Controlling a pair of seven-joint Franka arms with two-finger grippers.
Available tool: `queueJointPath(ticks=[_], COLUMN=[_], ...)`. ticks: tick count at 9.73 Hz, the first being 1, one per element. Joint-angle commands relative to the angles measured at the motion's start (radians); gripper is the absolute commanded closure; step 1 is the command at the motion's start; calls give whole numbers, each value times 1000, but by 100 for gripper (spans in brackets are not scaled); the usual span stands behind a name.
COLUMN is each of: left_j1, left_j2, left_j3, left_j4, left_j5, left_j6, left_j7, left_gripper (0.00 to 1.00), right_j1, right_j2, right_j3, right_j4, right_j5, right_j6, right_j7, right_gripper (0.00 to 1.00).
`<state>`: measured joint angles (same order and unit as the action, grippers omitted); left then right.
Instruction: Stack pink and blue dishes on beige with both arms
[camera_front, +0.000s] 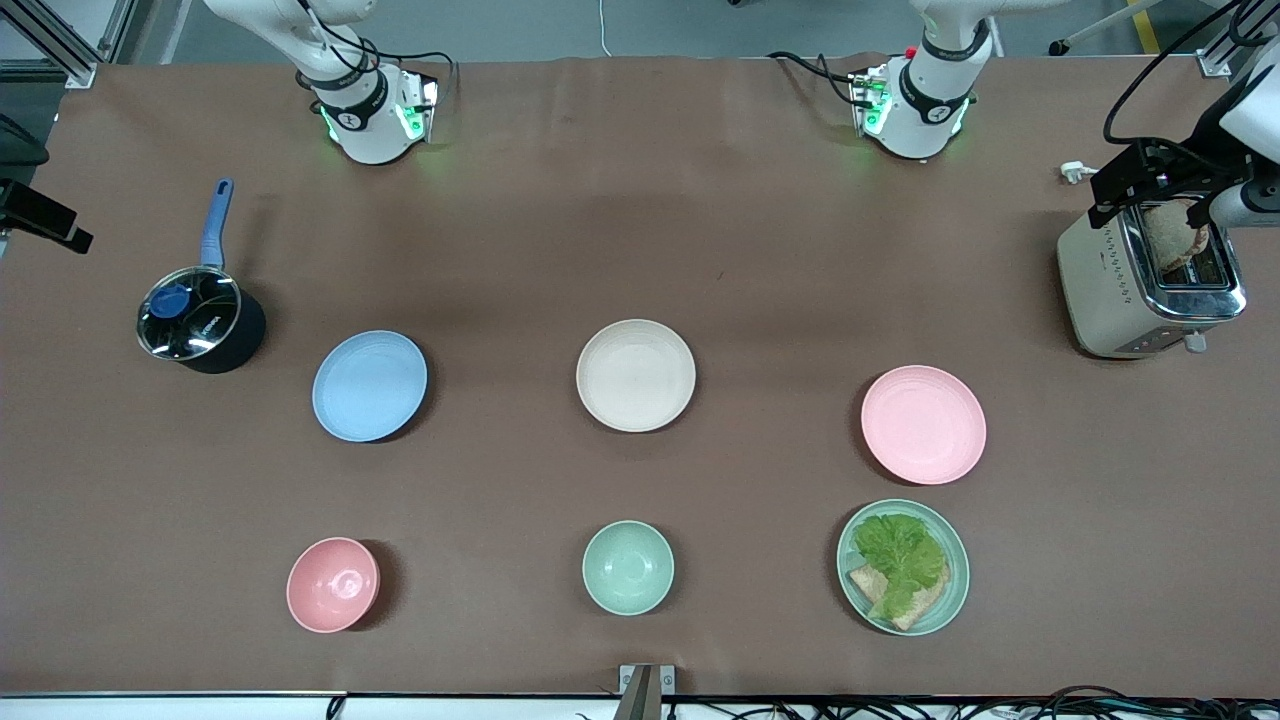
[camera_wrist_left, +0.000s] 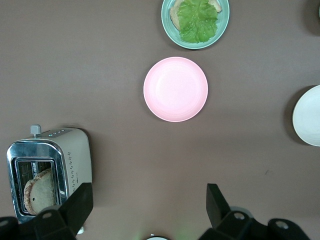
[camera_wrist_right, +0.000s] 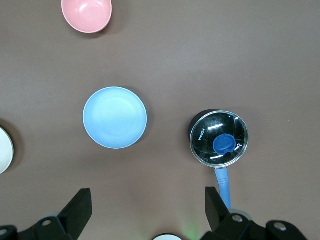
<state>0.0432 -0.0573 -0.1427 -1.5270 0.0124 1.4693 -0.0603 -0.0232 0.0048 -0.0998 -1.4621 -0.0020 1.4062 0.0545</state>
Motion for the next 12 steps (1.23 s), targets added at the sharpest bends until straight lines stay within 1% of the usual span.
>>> queueJointPath(ticks=[1, 2, 3, 4, 5, 6, 7, 8, 9, 11, 12], left_j1=[3, 3, 1, 3, 15, 32, 50, 67, 82, 96, 98], left_j2=[8, 22, 54, 103, 156, 195, 227, 256, 292, 371, 417], left_j3=[9, 9, 11, 11, 12, 12, 12, 12, 12, 11, 11], left_j4=[-12, -10, 19, 18, 10, -31, -88, -151, -194, -295, -336], left_j5=[-12, -6, 1, 0, 3, 3, 3, 4, 5, 5, 3], left_j6=[-15, -14, -14, -1, 46, 118, 214, 332, 412, 590, 688], left_j7=[2, 4, 0, -4, -4, -6, -4, -4, -3, 10, 10], left_gripper=[0, 0, 0, 0, 0, 0, 0, 0, 0, 0, 0], right_j1=[-11, -11, -11, -11, -9, -8, -4, -12, -17, -21, -21], right_j2=[-16, -16, -16, -16, -14, -2, 7, 45, 55, 57, 61], right_j3=[3, 3, 3, 3, 2, 3, 6, 6, 2, -3, -3], right_j4=[-11, -9, -9, -9, -9, -6, -12, -42, -120, -362, -480], right_j5=[19, 19, 19, 19, 19, 14, 10, 29, 84, 118, 166], right_j6=[-7, -7, -7, -6, -6, -7, 0, 11, 92, 341, 481], right_j7=[-9, -9, -9, -9, -10, -21, -74, -117, -119, -175, -212], right_gripper=[0, 0, 0, 0, 0, 0, 0, 0, 0, 0, 0])
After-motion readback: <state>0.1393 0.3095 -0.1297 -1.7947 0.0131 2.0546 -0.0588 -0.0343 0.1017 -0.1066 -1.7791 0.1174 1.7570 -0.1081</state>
